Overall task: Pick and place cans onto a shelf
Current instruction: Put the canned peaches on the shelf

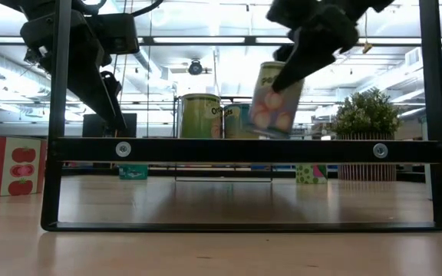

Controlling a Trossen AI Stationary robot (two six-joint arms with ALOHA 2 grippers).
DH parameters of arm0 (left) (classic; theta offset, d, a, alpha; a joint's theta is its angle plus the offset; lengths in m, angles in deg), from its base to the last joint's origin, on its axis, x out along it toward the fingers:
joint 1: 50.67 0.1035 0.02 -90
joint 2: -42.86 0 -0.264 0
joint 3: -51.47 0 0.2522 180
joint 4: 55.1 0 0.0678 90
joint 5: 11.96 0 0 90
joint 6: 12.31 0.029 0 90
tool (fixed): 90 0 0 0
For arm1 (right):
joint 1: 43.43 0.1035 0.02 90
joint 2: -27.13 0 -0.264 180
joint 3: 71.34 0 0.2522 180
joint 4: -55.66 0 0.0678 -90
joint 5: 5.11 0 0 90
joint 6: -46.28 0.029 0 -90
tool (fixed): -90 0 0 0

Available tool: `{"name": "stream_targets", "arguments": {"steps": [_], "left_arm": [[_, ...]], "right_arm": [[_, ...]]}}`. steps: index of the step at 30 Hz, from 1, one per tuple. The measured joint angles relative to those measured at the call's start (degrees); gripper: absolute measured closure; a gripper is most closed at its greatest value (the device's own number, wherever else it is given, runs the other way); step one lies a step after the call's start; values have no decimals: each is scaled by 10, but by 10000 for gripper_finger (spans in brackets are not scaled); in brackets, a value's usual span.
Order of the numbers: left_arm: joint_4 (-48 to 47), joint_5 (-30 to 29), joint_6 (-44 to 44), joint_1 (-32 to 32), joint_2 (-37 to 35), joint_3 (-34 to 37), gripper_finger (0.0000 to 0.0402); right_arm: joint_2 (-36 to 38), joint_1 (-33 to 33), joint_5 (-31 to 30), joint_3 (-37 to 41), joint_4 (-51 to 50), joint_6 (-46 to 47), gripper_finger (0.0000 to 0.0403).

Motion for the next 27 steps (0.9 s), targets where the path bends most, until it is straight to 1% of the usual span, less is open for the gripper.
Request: {"name": "stream_targets", "arguments": {"steps": [6, 10, 22, 27], "left_arm": [[1, 0, 0, 0, 0, 0, 13], [3, 0, 7, 0, 0, 0, 13], [10, 0, 9, 0, 0, 0, 13], [10, 0, 9, 0, 0, 0, 13]], "right_arm": [[-46, -11, 30, -28, 2, -25, 69], [-65, -19, 47, -30, 11, -35, 65], [-67, -21, 43, -30, 26, -50, 35], [-56, -11, 43, -30, 34, -66, 30]]}}
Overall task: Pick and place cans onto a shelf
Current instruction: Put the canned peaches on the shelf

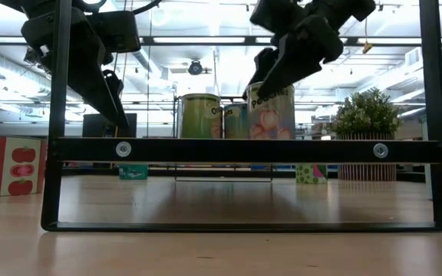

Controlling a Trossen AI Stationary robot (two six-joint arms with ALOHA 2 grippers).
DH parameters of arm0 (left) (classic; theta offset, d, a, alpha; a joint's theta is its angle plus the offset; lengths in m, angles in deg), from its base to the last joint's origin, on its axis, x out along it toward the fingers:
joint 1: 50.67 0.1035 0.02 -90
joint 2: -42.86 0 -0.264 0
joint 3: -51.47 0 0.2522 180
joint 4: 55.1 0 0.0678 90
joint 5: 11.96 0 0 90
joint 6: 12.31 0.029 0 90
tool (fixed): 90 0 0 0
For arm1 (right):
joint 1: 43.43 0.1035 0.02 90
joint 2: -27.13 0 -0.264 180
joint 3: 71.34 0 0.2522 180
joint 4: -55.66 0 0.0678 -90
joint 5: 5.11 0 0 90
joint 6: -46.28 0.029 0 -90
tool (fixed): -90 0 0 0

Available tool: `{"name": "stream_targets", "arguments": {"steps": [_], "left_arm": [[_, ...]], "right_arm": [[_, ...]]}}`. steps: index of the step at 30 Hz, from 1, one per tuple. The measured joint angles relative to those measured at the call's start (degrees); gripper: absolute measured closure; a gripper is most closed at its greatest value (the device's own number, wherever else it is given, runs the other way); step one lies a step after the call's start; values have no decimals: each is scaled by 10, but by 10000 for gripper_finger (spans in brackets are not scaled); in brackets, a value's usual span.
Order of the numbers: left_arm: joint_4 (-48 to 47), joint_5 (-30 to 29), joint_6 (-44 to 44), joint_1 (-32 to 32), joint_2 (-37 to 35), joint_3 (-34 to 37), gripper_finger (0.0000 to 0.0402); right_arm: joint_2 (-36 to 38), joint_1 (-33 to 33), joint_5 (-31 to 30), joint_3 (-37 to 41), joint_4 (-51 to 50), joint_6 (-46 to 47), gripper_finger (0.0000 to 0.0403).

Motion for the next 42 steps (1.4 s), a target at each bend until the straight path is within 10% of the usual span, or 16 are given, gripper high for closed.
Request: {"name": "stream_targets", "arguments": {"steps": [20, 34, 42], "left_arm": [[3, 0, 0, 0, 0, 0, 13], [15, 0, 0, 0, 0, 0, 13], [14, 0, 0, 0, 0, 0, 13]], "right_arm": [[129, 89, -144, 99, 17, 34, 30], [132, 38, -368, 219, 185, 3, 35], [138, 38, -337, 219, 173, 7, 43]]}}
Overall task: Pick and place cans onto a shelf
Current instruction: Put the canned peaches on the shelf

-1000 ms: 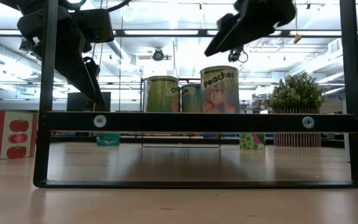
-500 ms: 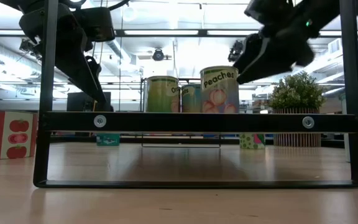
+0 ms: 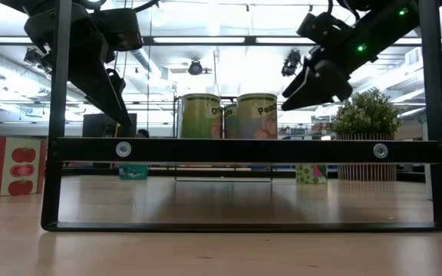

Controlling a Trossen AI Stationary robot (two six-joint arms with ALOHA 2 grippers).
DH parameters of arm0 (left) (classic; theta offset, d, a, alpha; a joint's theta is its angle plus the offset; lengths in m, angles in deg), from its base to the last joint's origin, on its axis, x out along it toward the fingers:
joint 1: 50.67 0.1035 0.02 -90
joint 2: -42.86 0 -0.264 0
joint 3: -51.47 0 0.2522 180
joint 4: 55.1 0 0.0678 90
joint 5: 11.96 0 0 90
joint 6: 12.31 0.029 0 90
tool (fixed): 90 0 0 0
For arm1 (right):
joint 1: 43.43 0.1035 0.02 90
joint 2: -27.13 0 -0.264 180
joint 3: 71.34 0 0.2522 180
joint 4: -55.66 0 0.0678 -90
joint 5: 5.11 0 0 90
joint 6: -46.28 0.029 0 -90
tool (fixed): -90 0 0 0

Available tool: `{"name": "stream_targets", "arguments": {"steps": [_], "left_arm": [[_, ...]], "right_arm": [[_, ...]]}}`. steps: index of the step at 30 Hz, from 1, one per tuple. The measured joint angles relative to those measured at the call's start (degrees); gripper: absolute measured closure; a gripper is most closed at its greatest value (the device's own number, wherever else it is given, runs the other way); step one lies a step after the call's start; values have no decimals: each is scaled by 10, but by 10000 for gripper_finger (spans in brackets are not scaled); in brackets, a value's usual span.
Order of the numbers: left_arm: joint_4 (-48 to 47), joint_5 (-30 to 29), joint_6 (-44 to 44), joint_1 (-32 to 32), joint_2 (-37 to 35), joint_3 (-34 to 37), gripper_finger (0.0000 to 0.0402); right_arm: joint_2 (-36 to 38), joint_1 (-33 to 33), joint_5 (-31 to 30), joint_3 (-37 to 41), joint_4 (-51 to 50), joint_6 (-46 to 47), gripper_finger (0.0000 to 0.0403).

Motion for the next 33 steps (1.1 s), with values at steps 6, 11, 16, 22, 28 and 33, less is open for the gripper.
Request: {"name": "stream_targets", "arguments": {"steps": [6, 11, 16, 22, 28, 33], "left_arm": [[0, 0, 0, 0, 0, 0, 13], [0, 0, -1, 0, 0, 0, 13], [1, 0, -1, 0, 0, 0, 13], [6, 0, 0, 0, 0, 0, 13], [4, 0, 0, 0, 0, 0, 13], [8, 0, 0, 0, 0, 0, 13]], "right_arm": [[2, 16, 20, 0, -32, 39, 44], [-2, 13, 137, 0, -51, 89, 44], [-16, 0, 177, 0, -36, 89, 44], [-23, -30, 189, 0, -1, 54, 44], [-22, -60, 227, 0, 8, 33, 44], [-22, -74, 270, 0, 9, 7, 44]]}}
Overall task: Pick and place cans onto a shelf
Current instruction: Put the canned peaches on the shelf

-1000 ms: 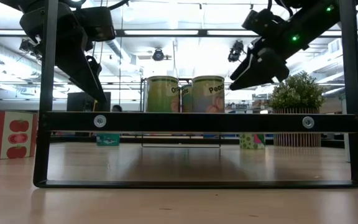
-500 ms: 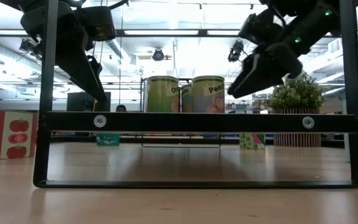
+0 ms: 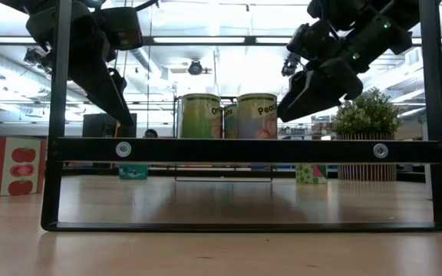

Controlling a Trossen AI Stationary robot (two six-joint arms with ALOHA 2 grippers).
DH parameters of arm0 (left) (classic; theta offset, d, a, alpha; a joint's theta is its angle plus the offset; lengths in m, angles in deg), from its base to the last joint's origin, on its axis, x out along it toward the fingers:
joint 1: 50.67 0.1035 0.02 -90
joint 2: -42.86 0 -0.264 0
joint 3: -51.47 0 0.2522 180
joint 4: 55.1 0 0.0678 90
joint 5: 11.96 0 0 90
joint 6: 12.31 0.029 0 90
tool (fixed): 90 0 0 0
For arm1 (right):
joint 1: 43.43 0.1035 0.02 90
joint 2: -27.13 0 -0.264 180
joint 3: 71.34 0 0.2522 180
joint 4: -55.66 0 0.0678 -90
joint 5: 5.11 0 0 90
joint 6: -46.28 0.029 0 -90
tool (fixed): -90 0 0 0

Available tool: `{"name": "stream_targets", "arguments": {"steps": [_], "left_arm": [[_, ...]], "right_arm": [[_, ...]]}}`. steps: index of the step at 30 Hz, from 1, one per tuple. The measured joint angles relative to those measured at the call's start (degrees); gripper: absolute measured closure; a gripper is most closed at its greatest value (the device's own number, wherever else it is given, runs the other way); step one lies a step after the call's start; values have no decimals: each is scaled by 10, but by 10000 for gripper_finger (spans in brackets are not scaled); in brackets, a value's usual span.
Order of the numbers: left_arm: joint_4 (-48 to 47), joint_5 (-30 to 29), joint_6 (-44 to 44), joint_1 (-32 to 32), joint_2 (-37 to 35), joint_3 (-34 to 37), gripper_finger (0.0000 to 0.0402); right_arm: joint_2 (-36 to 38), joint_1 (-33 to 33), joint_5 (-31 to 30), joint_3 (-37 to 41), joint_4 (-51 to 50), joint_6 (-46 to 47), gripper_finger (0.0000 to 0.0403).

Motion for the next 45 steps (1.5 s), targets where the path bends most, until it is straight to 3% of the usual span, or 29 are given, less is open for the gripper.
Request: {"name": "stream_targets", "arguments": {"steps": [13, 19, 27, 36, 45], "left_arm": [[3, 0, 0, -1, 0, 0, 13], [6, 0, -1, -1, 0, 0, 13], [9, -1, 0, 0, 0, 0, 13], [19, -18, 14, 1, 0, 0, 13], [44, -41, 16, 22, 0, 0, 13]], "right_arm": [[2, 17, -2, 0, -83, 49, 44], [0, 36, 12, 0, -26, 25, 44], [0, 13, 33, 0, 3, 8, 44], [0, 9, -11, 3, -17, 17, 49], [7, 17, -38, 94, 110, 10, 54]]}}
